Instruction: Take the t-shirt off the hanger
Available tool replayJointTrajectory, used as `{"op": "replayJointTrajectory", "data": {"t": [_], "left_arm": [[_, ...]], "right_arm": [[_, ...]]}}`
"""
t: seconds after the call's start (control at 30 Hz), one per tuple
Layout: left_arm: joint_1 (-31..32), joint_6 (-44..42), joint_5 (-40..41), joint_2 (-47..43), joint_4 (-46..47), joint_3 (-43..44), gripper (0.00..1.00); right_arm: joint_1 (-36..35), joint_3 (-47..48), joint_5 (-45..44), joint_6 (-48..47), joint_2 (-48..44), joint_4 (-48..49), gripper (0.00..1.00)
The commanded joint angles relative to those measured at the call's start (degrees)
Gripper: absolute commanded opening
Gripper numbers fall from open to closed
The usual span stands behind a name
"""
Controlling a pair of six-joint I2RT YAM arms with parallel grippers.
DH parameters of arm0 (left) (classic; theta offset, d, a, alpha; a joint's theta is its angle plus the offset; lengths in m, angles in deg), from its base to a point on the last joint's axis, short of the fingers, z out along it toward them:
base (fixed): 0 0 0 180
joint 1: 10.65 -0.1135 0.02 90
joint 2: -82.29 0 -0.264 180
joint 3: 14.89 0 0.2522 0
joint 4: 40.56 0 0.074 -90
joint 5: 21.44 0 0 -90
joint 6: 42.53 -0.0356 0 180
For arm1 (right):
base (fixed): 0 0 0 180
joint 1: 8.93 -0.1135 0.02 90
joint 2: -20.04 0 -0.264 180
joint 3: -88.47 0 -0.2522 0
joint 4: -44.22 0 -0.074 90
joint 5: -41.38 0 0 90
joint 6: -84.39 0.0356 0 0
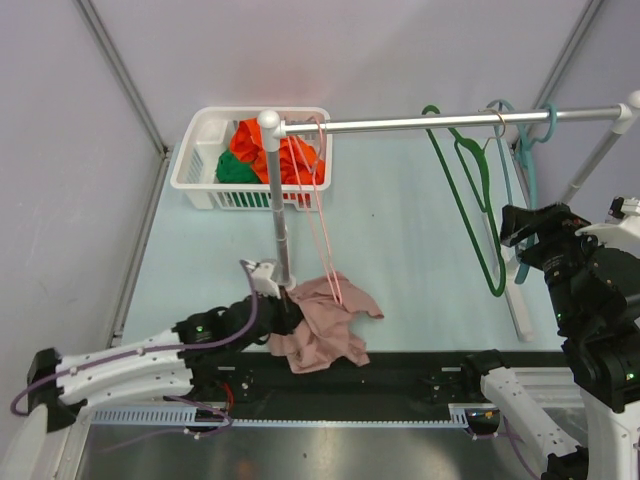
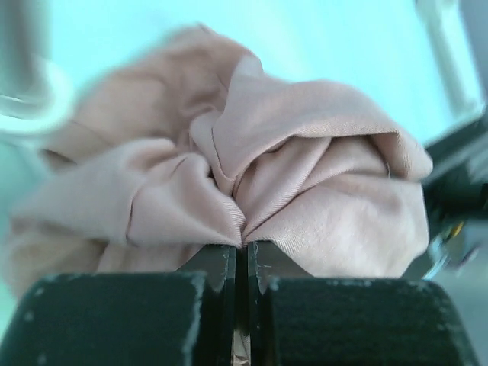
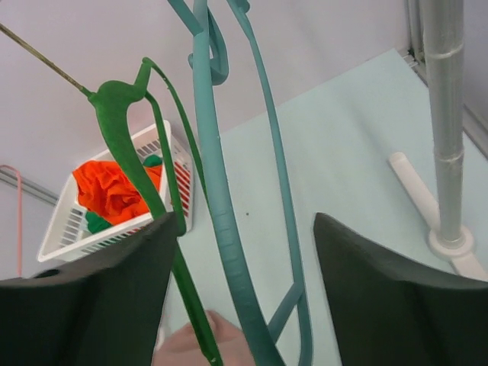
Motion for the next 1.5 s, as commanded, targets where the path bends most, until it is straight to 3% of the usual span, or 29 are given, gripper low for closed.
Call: {"op": "replayJointTrajectory", "data": {"t": [0.0,0.07,0.33,0.63,0.97,1.23,1.37,1.47], "left_arm": [[-9.6,1.8,-2.3,-10.0,-8.7,0.6,0.0],[-11.8,-0.4,-1.9,-11.4,-11.7,3.5,0.0],[-16.8,-6.4,-0.2,-10.8,-21.6,13.7,0.0],[-19.1,-10.4,5.2,-10.5,-29.7,19.7,0.0],[-33.6,-14.9,9.2,-3.1,-35.2,34.7,0.0],[-52.2,-18.1,-6.4,8.3,-24.7,46.8,0.0],[-57.3,-16.5,-13.4,15.9,-19.7,54.3,0.0],[-59.4,-15.6,-14.2,21.6,-15.6,59.9,0.0]], "right_arm": [[-0.3,1.4,-0.9,-0.6,0.2,1.1,0.84],[-0.5,2.0,-0.9,-0.6,0.3,0.5,0.99],[-0.5,6.0,-0.1,-0.2,0.0,-4.9,1.0],[-0.7,10.8,-6.7,0.7,-4.6,-12.5,1.0],[-4.0,4.3,-11.4,9.4,-15.0,-17.9,0.99],[-8.8,-1.9,-18.1,18.4,-23.8,-18.4,0.95],[-12.7,-5.0,-21.7,24.0,-26.1,-22.6,0.95],[-16.5,-6.2,-24.0,28.1,-27.9,-25.6,0.94]]}}
